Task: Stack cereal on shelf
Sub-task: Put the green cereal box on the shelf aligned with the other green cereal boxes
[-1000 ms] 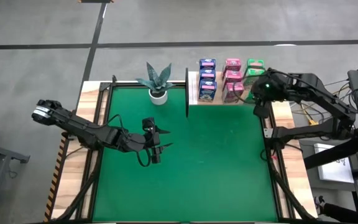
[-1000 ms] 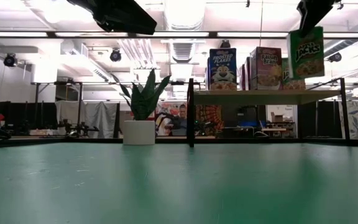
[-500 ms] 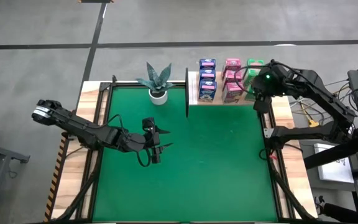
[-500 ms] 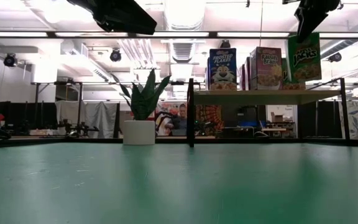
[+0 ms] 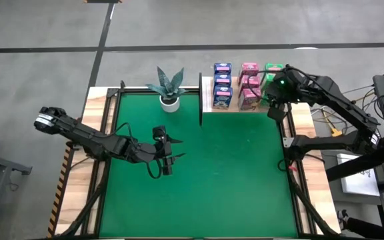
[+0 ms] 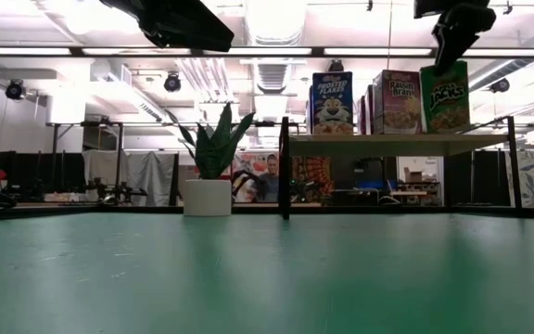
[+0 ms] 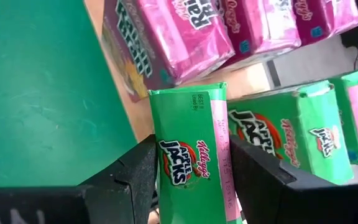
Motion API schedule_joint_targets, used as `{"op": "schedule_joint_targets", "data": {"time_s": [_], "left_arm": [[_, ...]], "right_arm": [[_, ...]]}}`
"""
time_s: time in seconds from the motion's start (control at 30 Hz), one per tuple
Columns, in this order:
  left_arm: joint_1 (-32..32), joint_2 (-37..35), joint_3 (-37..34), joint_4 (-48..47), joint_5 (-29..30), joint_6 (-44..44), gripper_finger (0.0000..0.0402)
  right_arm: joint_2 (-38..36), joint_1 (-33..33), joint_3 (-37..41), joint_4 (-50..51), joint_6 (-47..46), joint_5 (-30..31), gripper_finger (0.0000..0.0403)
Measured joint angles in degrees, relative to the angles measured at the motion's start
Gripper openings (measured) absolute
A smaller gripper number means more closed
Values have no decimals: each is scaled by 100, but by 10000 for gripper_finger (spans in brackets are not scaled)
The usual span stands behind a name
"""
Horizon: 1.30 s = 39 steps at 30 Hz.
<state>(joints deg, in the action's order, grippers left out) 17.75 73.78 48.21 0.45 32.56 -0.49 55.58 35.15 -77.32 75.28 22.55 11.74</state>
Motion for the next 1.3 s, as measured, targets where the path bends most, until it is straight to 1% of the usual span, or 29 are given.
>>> {"op": "schedule_joint_targets", "data": {"time_s": [0.3,0.47,0.57,0.67,0.93,1.3], "left_arm": [[-1,0,0,0,0,0,204],[-1,0,0,0,0,0,204],[-2,0,0,0,0,0,204],[0,0,0,0,0,0,204],[-1,0,0,5,0,0,204],[-1,0,0,48,0,0,204]], "right_arm": [[2,16,0,-19,61,27,173],[6,16,8,-18,38,31,163],[8,16,80,-15,-80,177,161],[8,16,175,-15,-149,342,172],[2,16,214,-19,-153,340,211],[-7,16,-45,-18,-136,340,217]]}}
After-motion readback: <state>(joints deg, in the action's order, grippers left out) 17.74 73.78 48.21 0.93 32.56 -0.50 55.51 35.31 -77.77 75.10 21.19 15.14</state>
